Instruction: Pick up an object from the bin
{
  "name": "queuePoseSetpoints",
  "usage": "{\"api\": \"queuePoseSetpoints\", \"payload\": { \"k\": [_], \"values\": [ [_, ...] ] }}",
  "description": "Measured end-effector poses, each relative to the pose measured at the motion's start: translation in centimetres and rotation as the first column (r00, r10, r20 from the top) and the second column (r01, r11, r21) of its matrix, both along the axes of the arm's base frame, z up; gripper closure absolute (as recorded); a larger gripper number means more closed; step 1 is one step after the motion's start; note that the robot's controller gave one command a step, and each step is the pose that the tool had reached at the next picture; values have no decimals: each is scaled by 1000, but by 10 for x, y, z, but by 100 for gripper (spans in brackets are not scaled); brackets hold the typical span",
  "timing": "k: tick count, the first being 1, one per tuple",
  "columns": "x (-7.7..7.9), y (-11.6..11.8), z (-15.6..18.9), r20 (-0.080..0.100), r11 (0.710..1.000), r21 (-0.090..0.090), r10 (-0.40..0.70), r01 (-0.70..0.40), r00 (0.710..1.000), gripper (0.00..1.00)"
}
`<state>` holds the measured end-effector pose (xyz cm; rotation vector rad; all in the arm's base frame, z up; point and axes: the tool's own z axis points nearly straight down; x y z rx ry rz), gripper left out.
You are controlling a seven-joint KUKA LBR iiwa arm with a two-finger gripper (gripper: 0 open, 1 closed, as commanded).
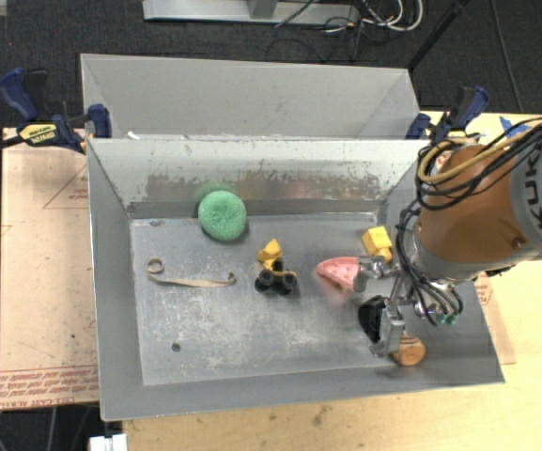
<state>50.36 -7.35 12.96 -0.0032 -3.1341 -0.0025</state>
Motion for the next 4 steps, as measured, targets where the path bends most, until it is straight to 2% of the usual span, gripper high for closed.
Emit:
{"api": "queuePoseSetpoints", "payload": {
  "k": [1, 2, 3, 4],
  "values": [
    [2, 0, 4, 8, 1000, -1, 4, -4, 1000, 100],
    [2, 1, 4, 8, 1000, -1, 4, -4, 1000, 0],
    [2, 1, 4, 8, 1000, -1, 4, -4, 1000, 100],
    [2, 1, 4, 8, 1000, -1, 4, -4, 1000, 0]
  ]
}}
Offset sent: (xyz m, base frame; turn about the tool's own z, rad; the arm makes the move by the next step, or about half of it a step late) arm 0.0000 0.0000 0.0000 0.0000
